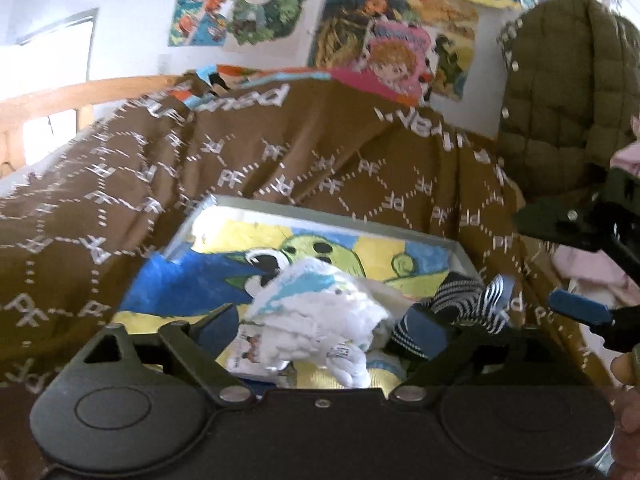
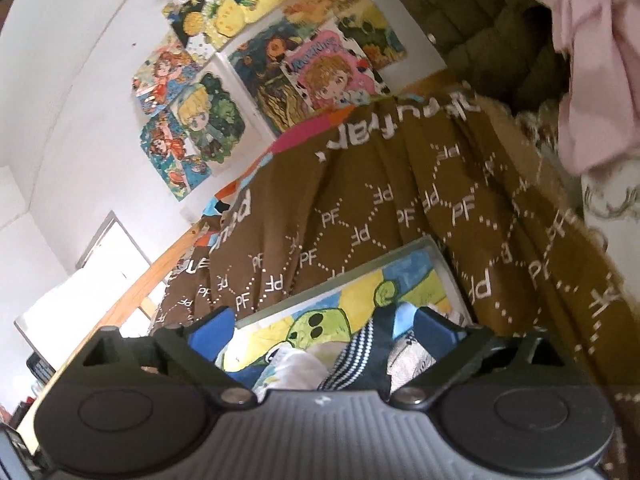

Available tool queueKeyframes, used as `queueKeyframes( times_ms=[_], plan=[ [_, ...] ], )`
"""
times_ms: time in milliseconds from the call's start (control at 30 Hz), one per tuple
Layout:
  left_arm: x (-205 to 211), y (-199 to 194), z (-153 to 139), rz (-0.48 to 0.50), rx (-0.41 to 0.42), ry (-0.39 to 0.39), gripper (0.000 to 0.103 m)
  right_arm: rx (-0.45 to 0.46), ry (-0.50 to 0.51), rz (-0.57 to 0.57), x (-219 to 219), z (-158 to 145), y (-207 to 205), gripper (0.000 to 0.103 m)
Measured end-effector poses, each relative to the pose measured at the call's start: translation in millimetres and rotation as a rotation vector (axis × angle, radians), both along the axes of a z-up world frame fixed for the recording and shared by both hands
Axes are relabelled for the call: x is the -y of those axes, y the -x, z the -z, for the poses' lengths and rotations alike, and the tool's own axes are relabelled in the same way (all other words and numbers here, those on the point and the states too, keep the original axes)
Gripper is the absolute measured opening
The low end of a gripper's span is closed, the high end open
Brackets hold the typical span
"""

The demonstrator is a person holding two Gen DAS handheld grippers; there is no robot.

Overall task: Organize soft objects
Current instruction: 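Open left gripper over the tray while right gripper releases the striped cloth there, then withdraw both grippers from the tray back toward the pile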

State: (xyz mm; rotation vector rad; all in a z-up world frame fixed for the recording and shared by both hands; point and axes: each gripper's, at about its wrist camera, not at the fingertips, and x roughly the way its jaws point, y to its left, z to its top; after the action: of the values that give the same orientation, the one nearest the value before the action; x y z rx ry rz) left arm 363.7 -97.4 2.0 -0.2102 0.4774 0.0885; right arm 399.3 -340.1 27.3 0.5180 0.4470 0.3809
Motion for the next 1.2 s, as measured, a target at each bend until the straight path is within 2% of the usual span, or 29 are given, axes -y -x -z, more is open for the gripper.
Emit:
queueKeyframes(
  times_ms=[367,700,967,1200],
  plan=[
    [-16,73,-77,-0.065,0.128,0.006,0.101,0.122,0.171,-0.01,-14,-63,70,0.103],
    [-16,149,-137,-0.048,0.267,-0.022,0.102,0.283,0.228,0.027,-17,-112,152,0.103],
    [-21,201,-152,-0.028,0.334,-0.028,0.102,0.354,0.31,0.057,-23,-124,208,0.103],
    [-29,235,-144,-0.01,0.337,-0.009,0.102,0.371,0.34,0.069,-30,-115,248,0.103]
  ],
)
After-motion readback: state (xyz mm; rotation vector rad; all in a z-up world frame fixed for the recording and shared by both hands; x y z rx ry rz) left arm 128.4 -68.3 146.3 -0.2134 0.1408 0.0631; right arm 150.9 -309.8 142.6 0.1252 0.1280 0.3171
